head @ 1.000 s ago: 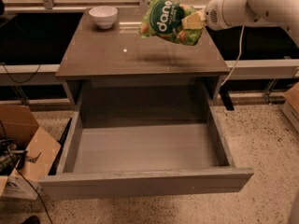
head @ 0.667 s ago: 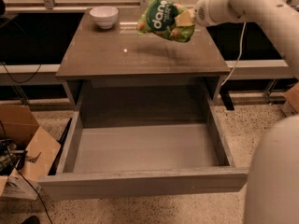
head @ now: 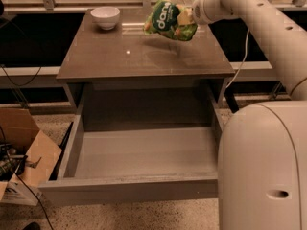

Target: Pick green rice chip bag from top drawer and place on counter

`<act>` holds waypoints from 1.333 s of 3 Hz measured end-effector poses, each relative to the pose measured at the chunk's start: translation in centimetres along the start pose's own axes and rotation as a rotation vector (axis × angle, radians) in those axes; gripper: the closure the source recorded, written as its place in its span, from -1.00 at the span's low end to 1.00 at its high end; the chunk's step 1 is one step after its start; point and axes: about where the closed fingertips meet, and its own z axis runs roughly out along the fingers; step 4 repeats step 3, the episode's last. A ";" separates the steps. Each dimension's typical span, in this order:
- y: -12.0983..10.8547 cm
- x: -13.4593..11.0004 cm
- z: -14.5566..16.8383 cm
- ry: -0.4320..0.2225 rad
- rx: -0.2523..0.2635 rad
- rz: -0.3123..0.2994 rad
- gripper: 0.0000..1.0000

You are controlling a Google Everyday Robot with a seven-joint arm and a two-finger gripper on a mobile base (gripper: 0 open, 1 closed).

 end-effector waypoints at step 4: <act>0.3 0.3 0.5 0.006 -0.005 0.000 -1.00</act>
Offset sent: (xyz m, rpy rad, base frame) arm 0.0008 0.0018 -0.0028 0.0000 0.0035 0.0019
